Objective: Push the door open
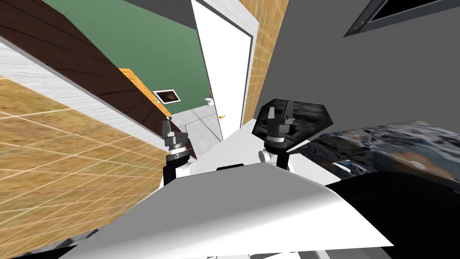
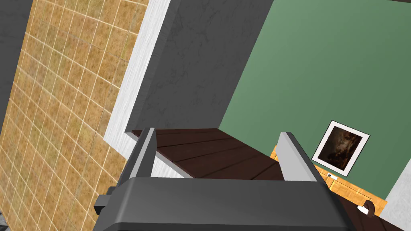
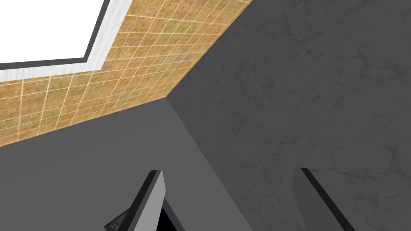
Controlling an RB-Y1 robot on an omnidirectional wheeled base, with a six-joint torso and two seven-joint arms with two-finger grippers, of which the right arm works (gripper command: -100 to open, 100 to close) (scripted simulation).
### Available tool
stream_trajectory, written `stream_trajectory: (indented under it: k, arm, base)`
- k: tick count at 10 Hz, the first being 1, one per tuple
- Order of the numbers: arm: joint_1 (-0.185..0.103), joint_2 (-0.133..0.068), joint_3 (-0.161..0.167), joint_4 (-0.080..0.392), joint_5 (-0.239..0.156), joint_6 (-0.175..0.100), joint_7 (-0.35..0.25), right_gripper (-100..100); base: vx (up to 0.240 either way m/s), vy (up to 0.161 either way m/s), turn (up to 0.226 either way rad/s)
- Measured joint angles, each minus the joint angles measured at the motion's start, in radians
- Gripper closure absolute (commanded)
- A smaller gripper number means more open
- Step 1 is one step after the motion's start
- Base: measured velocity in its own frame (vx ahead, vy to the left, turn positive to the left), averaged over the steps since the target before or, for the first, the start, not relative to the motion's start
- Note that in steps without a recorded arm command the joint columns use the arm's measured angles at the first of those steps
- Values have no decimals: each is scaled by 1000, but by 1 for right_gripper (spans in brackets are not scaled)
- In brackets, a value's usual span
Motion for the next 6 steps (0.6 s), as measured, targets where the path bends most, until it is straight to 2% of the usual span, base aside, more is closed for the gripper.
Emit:
stream_trajectory:
  k: [3,5,6]
  arm:
    - [-20,-13,46,58,-1,-3,-9,-100]
    - [-26,-23,66,91,-4,-11,-17,-100]
    - [-40,-23,78,111,-3,-11,-18,-100]
  base:
    - [202,-8,-52]
    - [122,6,-38]
    - [119,-15,-55]
